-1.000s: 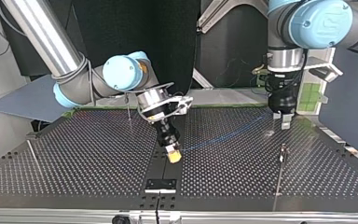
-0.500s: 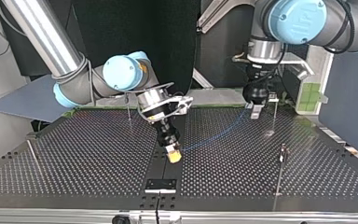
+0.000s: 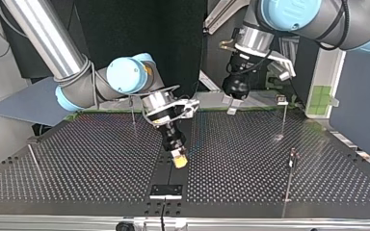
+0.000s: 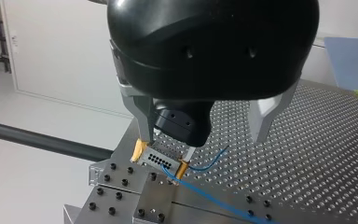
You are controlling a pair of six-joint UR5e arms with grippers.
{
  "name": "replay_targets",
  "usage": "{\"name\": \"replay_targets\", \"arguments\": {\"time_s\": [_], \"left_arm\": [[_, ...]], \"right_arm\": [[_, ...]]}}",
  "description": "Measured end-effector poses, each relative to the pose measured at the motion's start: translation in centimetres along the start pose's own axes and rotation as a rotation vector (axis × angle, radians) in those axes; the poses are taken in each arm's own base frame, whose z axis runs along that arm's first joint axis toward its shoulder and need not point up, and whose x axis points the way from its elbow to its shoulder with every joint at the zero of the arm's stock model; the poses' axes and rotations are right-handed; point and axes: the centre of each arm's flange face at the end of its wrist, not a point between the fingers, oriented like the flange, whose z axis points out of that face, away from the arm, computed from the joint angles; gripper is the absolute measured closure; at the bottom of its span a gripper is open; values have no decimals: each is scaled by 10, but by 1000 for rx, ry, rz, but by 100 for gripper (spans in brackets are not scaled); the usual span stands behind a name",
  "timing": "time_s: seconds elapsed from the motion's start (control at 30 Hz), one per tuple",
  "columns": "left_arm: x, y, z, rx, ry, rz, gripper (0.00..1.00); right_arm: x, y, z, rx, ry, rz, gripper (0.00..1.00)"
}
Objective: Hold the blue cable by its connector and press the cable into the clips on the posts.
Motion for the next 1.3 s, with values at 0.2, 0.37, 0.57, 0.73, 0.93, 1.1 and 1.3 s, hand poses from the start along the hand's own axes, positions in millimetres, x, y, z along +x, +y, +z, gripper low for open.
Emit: {"name": "replay_targets", "arguments": {"time_s": [0.2, 0.37, 0.57, 0.73, 0.93, 1.1, 1.3], "left_arm": [[-4, 8, 5, -48, -23, -13, 1], [-3, 17, 15, -91, -31, -30, 1], [7, 21, 27, -97, -3, -43, 1], [11, 25, 33, -102, 4, -59, 1], [6, 28, 36, -109, -5, -104, 1], [5, 33, 37, -125, -2, -145, 1], [4, 40, 38, -138, -1, -193, 1]], "right_arm": [[0, 0, 0, 1, 0, 0, 100], [0, -2, 0, 4, -3, 0, 100], [-1, -10, -4, 12, -24, -22, 100], [0, -19, -8, 22, -51, -39, 100], [21, -28, -16, 25, -60, -46, 100], [45, -29, -24, 17, -46, -44, 100], [50, -31, -30, 13, -48, -38, 100]]}}
